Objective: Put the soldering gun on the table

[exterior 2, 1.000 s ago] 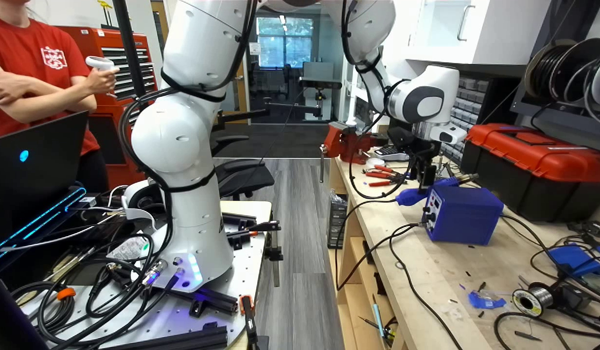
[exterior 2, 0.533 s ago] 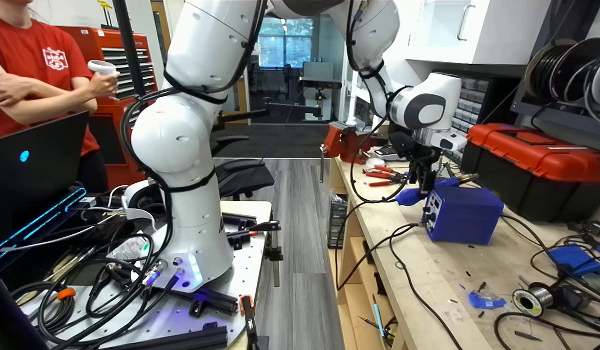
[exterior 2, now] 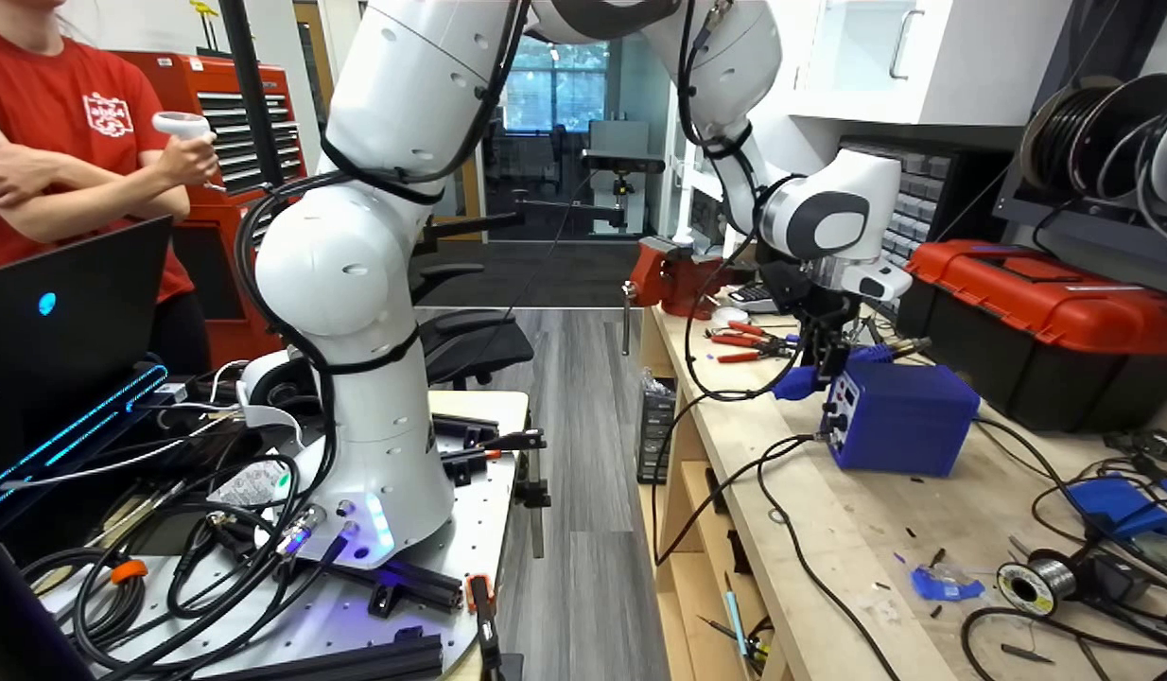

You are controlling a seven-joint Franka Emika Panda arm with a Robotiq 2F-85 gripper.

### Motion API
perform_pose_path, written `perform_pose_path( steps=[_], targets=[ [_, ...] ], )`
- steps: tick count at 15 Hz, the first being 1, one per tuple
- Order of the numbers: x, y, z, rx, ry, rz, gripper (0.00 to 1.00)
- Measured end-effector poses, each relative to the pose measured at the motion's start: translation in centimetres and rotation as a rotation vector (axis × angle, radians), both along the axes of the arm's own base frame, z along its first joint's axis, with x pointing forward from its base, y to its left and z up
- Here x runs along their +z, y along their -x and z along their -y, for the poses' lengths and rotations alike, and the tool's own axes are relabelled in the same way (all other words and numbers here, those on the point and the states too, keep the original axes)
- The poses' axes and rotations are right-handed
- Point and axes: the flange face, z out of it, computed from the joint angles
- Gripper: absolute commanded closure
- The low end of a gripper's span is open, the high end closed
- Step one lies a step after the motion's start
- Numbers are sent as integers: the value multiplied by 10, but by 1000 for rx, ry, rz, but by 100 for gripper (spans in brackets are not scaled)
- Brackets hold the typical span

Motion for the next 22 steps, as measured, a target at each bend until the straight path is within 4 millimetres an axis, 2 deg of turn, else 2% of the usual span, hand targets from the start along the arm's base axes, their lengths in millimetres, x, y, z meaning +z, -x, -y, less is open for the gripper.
perform_pose_path(
  steps=[3,9,12,17,22],
  targets=[
    [1,-1,4,-13,-4,0,83],
    [11,-6,7,-35,-29,55,83],
    [30,-6,10,-40,-39,108,83],
    [77,0,17,-48,-59,215,83],
    [113,5,28,-60,-68,286,83]
  ],
)
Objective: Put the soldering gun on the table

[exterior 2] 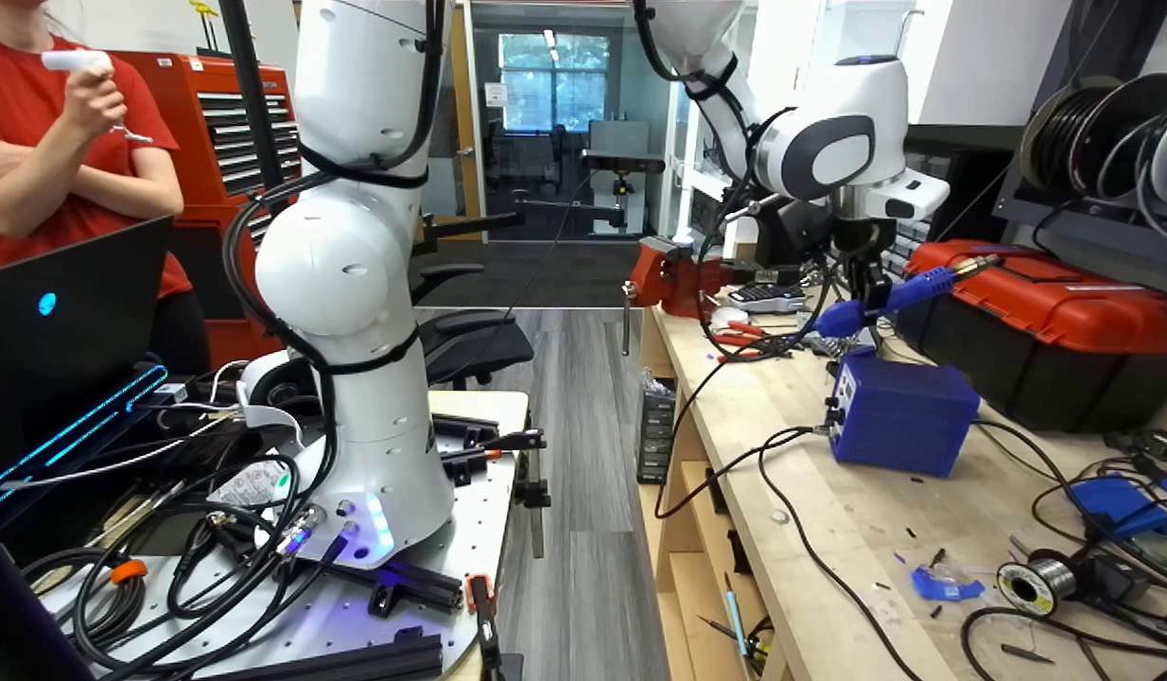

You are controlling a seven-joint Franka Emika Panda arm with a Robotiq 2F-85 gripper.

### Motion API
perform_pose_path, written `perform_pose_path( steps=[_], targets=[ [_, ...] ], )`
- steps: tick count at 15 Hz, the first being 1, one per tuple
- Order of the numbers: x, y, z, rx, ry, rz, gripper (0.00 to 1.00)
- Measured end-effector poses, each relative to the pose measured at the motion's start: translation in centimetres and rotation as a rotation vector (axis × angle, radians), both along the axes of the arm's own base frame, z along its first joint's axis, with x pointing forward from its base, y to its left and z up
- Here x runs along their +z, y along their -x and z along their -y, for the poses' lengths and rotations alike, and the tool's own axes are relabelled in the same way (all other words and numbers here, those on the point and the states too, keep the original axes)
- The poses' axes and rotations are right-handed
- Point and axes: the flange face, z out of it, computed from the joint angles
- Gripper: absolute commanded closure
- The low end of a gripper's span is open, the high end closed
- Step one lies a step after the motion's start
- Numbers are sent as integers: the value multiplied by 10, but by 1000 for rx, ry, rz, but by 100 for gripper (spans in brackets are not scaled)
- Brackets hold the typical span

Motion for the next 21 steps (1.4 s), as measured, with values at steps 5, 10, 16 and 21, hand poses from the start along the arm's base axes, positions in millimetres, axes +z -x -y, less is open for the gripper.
perform_pose_path(
  steps=[5,10,16,21],
  targets=[
    [25,4,21,-26,8,34,83],
    [37,6,59,-70,26,23,83],
    [35,15,106,-104,78,-63,83],
    [20,22,132,-105,130,-119,83]
  ],
)
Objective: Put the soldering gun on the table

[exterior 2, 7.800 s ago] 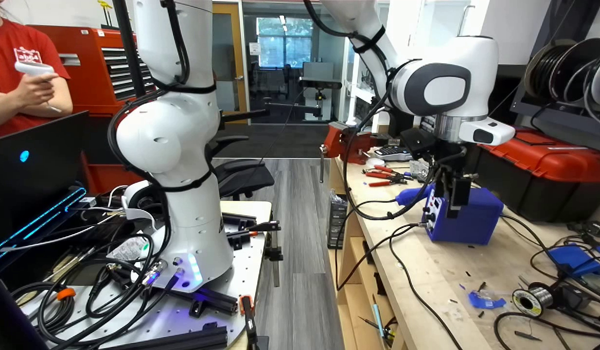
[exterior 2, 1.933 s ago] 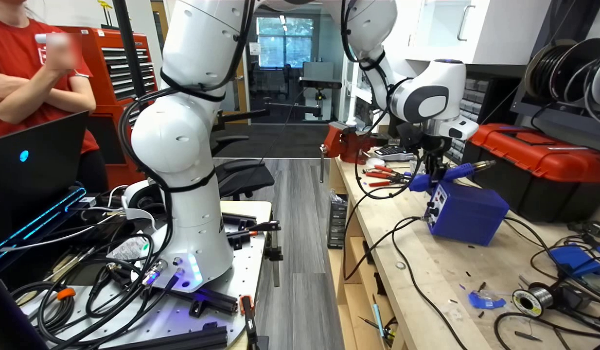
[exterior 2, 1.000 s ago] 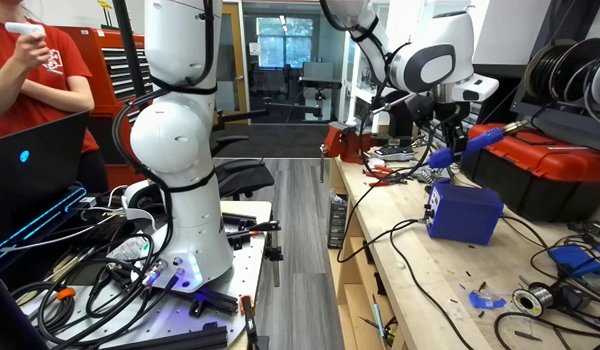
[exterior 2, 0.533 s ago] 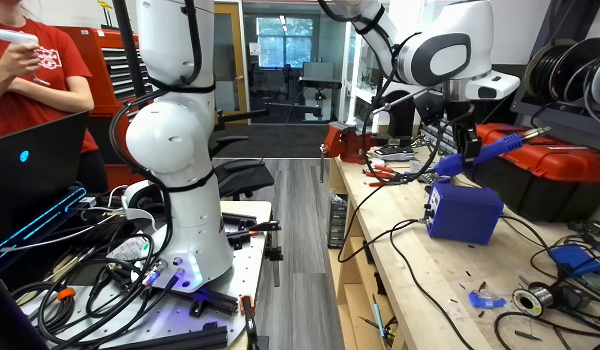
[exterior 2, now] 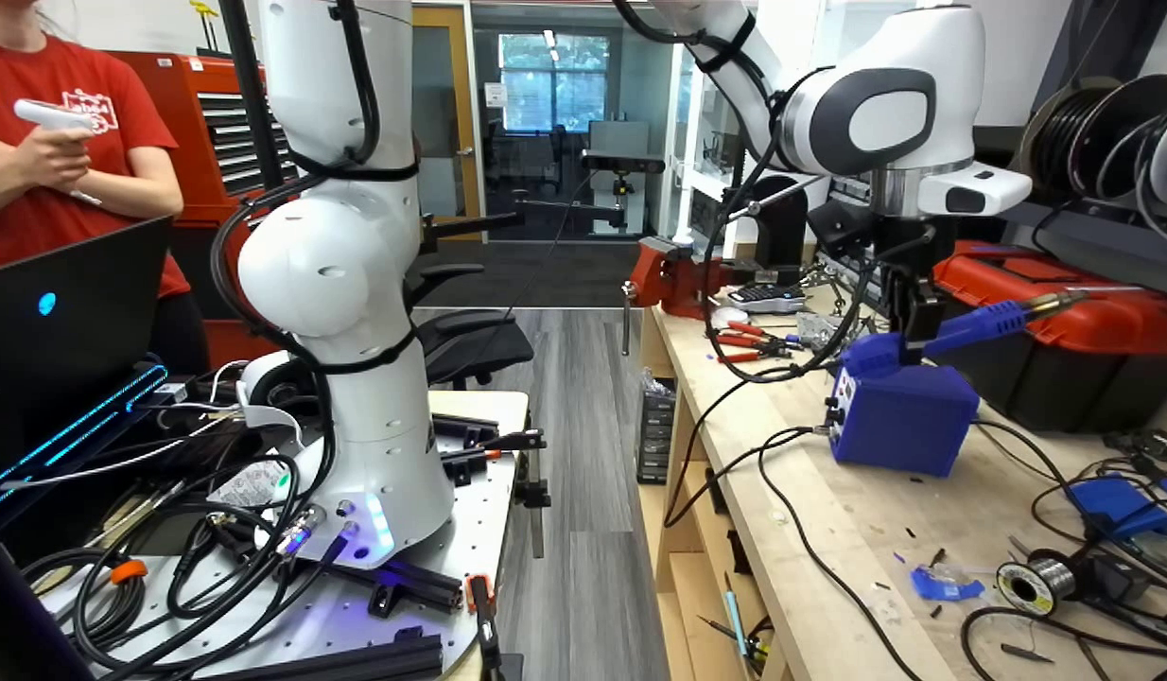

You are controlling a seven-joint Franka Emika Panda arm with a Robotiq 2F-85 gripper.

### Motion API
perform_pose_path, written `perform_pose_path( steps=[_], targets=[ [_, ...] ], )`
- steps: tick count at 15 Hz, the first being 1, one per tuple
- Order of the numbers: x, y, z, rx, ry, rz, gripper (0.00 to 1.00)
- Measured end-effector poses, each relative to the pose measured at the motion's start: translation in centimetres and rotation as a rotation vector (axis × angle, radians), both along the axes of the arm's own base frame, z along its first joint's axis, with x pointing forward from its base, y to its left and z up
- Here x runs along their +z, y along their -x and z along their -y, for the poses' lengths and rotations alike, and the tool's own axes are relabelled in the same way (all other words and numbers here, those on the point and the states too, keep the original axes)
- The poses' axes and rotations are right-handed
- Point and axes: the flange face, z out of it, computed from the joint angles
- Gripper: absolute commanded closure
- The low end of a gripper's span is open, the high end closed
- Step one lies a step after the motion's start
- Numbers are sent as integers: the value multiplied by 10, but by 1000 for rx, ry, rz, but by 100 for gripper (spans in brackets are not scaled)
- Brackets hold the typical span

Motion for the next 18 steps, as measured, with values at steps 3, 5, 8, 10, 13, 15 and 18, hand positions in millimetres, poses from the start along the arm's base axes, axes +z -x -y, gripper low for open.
perform_pose_path(
  steps=[3,5,8,10,13,15,18],
  targets=[
    [-16,8,13,-3,27,-35,83],
    [-30,14,21,-13,31,-63,83],
    [-51,22,30,-25,38,-105,83],
    [-66,25,36,-33,43,-132,83],
    [-89,26,43,-43,46,-161,83],
    [-102,25,45,-45,45,-163,83],
    [-119,23,45,-42,43,-156,83]
  ],
)
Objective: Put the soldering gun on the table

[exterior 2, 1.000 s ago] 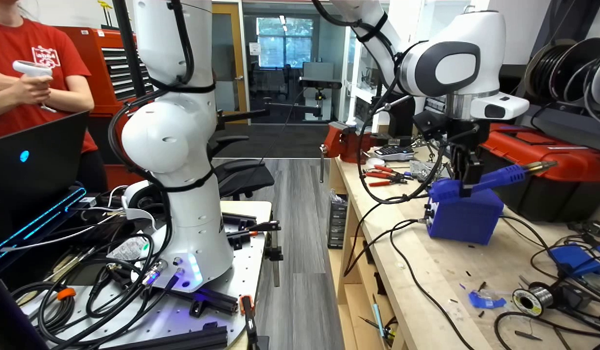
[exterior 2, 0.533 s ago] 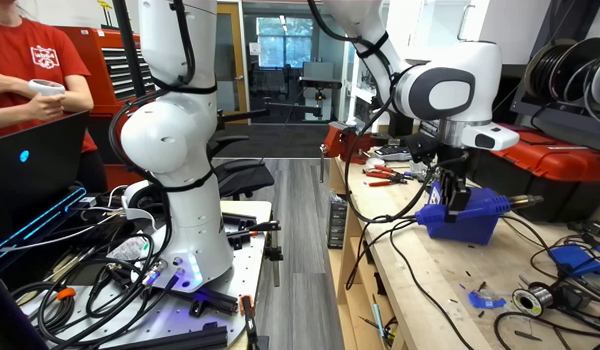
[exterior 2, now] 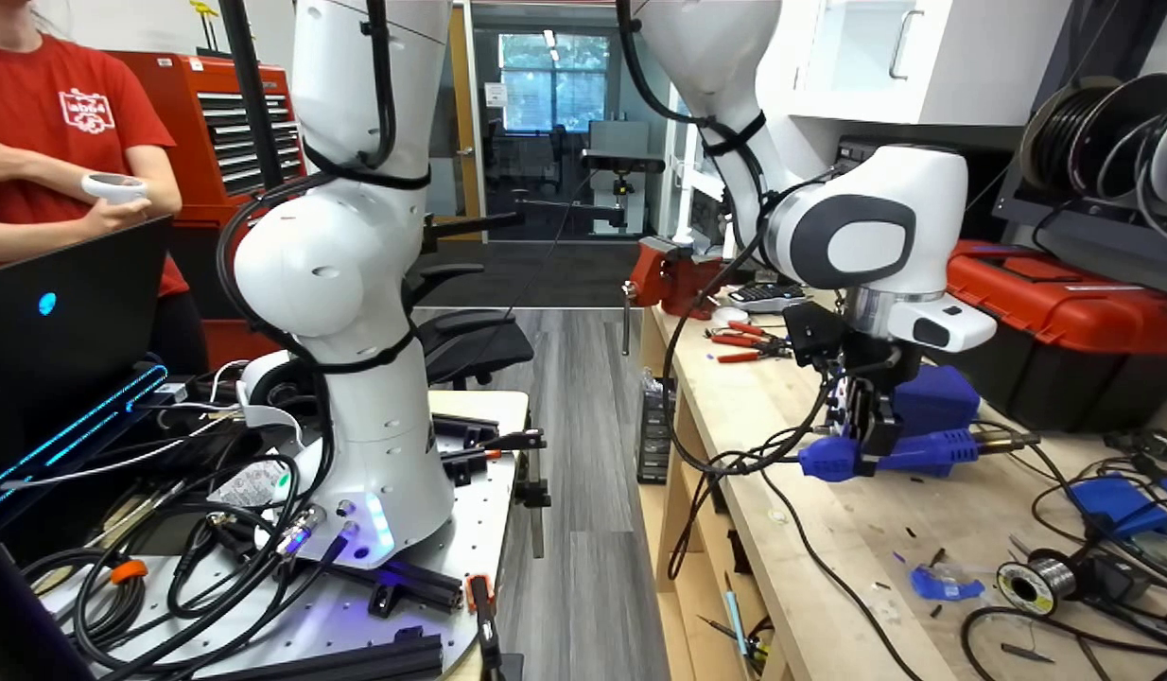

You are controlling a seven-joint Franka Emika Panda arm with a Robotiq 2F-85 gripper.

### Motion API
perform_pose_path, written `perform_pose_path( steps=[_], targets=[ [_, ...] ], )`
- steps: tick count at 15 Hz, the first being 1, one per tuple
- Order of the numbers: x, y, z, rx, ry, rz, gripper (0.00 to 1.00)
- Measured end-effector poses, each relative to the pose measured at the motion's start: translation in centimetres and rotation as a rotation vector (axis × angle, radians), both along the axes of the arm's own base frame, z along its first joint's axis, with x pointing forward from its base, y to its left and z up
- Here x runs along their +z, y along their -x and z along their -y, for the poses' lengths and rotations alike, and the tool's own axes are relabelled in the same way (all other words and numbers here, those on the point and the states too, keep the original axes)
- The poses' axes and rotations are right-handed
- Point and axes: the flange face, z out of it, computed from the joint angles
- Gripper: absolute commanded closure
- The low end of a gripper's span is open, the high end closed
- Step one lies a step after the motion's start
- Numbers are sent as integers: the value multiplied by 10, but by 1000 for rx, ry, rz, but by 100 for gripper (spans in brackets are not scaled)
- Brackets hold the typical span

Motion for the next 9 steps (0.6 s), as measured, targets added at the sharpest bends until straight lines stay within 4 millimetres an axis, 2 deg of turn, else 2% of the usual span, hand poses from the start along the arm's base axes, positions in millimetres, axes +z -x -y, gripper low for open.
perform_pose_path(
  steps=[7,8,9],
  targets=[
    [-43,1,0,2,-7,-29,83],
    [-50,2,0,1,-9,-39,33],
    [-55,3,0,-3,-13,-47,32]
  ],
)
